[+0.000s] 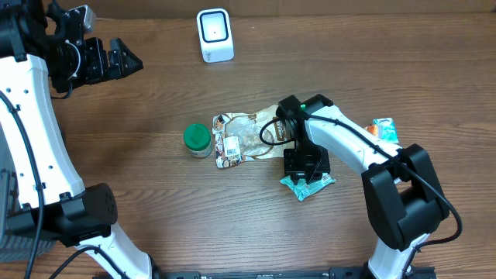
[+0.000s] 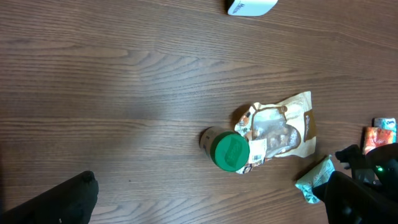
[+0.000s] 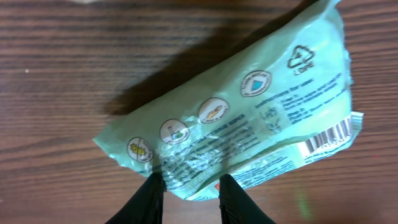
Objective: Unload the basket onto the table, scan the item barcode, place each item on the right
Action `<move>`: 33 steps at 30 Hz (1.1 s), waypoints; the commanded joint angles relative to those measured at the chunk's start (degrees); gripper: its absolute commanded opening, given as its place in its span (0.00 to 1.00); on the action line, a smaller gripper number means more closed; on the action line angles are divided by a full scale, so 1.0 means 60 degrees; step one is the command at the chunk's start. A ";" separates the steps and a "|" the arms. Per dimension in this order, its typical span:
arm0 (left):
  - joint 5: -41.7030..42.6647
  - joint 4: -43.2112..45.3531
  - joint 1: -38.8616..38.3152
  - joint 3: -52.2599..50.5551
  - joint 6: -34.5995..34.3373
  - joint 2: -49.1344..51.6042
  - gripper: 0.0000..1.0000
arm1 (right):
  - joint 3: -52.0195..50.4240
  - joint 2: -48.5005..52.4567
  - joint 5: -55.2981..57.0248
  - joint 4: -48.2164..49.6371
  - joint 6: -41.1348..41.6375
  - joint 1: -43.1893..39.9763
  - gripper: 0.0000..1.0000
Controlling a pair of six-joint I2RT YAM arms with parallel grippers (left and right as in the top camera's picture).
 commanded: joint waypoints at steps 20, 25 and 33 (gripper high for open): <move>-0.0055 -0.0018 -0.0066 0.0091 0.0178 -0.0073 0.99 | -0.1723 -0.1395 0.1541 0.3362 -0.0885 -0.2754 0.30; -0.0058 -0.0018 -0.0066 0.0091 0.0178 -0.0073 0.99 | -0.2069 -0.1104 0.1315 0.3796 -0.1410 -0.2455 0.30; -0.0055 -0.0018 -0.0066 0.0091 0.0178 -0.0073 0.99 | -0.2098 -0.1093 -0.0627 0.3789 -0.3493 -0.0852 0.27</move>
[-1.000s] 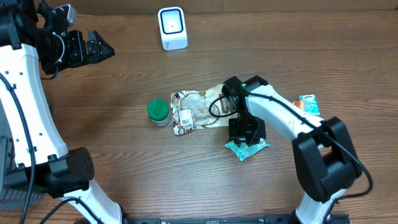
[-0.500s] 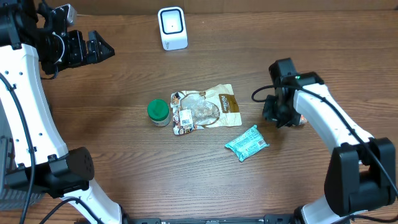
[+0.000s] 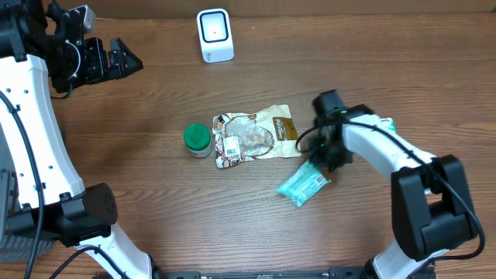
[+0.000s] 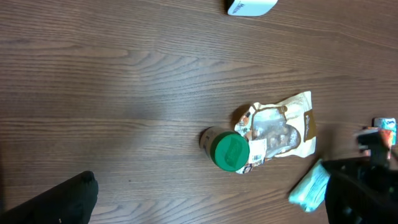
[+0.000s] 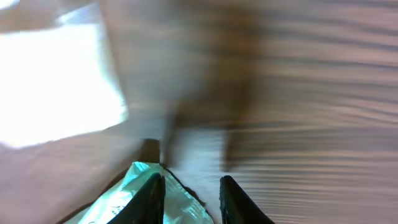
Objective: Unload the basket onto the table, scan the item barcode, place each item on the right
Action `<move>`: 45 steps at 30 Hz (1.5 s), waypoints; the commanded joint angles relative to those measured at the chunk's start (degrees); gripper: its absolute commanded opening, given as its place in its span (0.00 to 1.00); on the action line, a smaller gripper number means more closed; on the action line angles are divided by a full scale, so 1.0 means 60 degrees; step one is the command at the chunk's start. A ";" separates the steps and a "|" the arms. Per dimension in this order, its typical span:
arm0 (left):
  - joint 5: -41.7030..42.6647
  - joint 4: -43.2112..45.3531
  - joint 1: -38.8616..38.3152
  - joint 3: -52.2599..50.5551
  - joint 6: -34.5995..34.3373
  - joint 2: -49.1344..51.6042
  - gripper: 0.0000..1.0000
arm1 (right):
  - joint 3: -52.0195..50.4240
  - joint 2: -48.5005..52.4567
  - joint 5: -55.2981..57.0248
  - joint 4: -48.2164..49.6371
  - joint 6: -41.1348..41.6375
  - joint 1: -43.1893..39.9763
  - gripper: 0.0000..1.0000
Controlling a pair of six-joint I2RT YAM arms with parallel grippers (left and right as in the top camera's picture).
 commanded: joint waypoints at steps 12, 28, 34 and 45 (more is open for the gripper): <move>-0.0055 -0.0018 -0.0066 0.0091 0.0178 -0.0073 0.99 | 0.1206 -0.0026 -0.2095 -0.1056 -0.1282 0.3064 0.33; -0.0058 -0.0018 -0.0066 0.0091 0.0178 -0.0073 1.00 | 0.0266 -0.0219 0.0131 -0.2007 0.2087 0.1592 0.33; -0.0055 -0.0018 -0.0066 0.0091 0.0178 -0.0073 1.00 | 0.0022 -0.0193 0.0109 -0.1508 0.1333 0.2583 0.32; -0.0058 -0.0018 -0.0066 0.0091 0.0178 -0.0062 1.00 | 0.0193 -0.0215 -0.2612 -0.0452 -0.0452 0.3446 0.29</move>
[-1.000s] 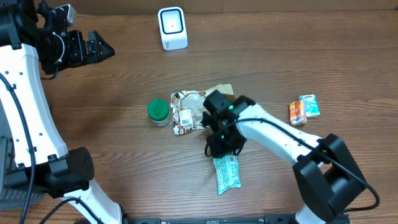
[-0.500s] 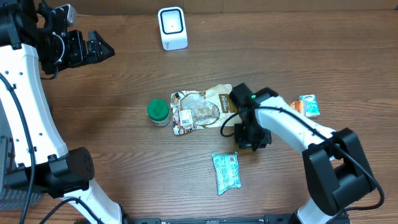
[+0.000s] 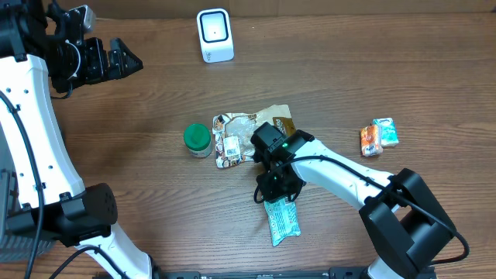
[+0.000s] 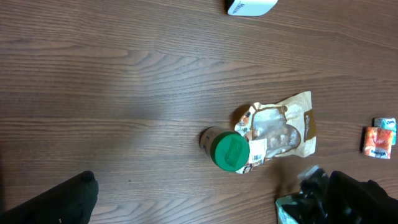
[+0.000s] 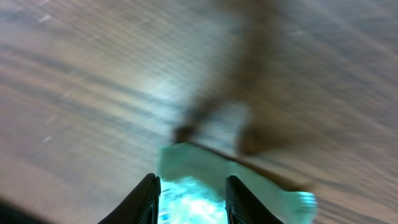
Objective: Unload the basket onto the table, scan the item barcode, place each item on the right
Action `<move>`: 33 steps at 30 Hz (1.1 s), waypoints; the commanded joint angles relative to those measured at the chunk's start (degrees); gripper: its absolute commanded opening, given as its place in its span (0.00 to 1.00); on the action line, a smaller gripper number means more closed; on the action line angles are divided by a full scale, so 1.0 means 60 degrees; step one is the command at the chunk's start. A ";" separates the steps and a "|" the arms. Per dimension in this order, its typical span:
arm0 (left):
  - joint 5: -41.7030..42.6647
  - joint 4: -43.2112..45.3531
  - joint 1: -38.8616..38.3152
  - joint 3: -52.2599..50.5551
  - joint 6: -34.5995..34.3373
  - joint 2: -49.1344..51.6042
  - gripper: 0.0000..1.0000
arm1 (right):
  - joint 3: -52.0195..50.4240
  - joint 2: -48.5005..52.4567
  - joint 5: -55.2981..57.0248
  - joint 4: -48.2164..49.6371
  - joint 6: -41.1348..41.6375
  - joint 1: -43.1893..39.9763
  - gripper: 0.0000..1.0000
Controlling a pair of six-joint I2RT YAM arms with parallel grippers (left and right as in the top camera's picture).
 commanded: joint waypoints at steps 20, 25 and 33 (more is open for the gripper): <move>-0.0058 -0.0018 -0.0062 0.0091 0.0178 -0.0058 1.00 | 0.0215 -0.2976 -0.0758 -0.1137 0.2473 0.1319 0.31; -0.0055 -0.0018 -0.0066 0.0091 0.0178 -0.0058 0.99 | 0.0146 -0.2218 -0.1246 -0.0823 0.2503 0.1792 0.31; -0.0058 -0.0018 -0.0066 0.0091 0.0178 -0.0058 1.00 | 0.0142 -0.1096 -0.1384 -0.0787 0.2240 0.2404 0.31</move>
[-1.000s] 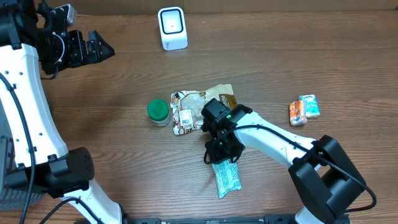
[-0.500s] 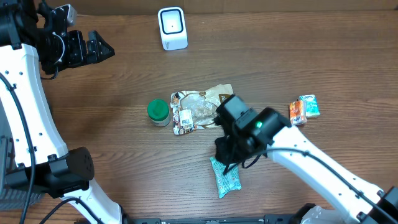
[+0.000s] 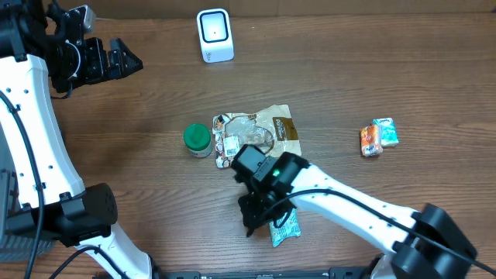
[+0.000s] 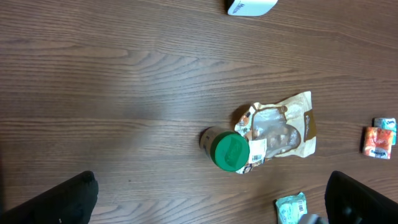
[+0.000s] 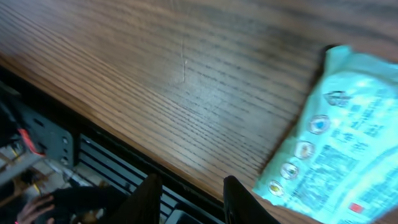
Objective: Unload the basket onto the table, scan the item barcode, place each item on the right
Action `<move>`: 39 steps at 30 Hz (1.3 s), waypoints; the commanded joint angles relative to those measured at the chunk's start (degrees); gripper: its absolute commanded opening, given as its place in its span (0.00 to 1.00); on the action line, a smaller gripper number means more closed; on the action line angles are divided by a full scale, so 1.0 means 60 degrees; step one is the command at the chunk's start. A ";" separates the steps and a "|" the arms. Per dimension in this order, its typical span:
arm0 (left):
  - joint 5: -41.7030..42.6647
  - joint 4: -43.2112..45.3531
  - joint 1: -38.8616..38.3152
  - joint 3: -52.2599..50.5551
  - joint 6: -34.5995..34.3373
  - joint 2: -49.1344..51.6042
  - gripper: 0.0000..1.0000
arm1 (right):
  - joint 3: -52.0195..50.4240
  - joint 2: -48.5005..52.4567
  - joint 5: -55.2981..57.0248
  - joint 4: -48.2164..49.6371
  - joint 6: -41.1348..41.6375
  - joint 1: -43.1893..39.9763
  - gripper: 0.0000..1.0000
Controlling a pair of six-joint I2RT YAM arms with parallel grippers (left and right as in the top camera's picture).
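The pale green packet (image 3: 285,225) lies flat near the table's front edge, below the snack bag; its printed side faces up (image 5: 339,149) and a barcode shows on it (image 4: 291,208). The white scanner (image 3: 215,35) stands at the back (image 4: 249,6). My right gripper (image 3: 250,215) hangs just left of the packet, over the front edge, open, with nothing between its fingers (image 5: 149,199). My left gripper (image 3: 124,59) is raised at the far left, open and empty (image 4: 211,205).
A green-lidded jar (image 3: 197,139) stands against a crumpled snack bag (image 3: 257,138) at mid-table. Two small candy packs (image 3: 378,136) lie to the right. The table's front edge and the frame below it (image 5: 93,180) are right under my right gripper.
My right gripper was on the packet's upper end; now it is off it, lower and to the left. The packet lies about where it was. The left arm is unchanged.
At first my right gripper held the green packet just right of the snack bag. Then it gripped the packet's right end there. Later the packet lay turned lengthwise near the front edge under the gripper. Now it lies free there.
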 commanded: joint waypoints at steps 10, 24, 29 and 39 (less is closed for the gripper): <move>-0.0058 -0.0018 -0.0066 0.0091 0.0178 -0.0058 1.00 | -0.0900 0.1140 0.0164 0.0051 -0.0266 0.0535 0.31; -0.0055 -0.0018 -0.0066 0.0091 0.0178 -0.0058 1.00 | -0.1588 0.1140 0.2138 -0.0146 0.0339 -0.0831 0.29; -0.0058 -0.0018 -0.0066 0.0091 0.0178 -0.0058 0.99 | -0.1603 0.1140 0.2965 -0.0317 0.0229 -0.1796 0.29; -0.0055 -0.0018 -0.0066 0.0091 0.0178 -0.0058 1.00 | -0.0688 0.0120 0.2073 -0.0437 -0.0954 -0.2932 0.26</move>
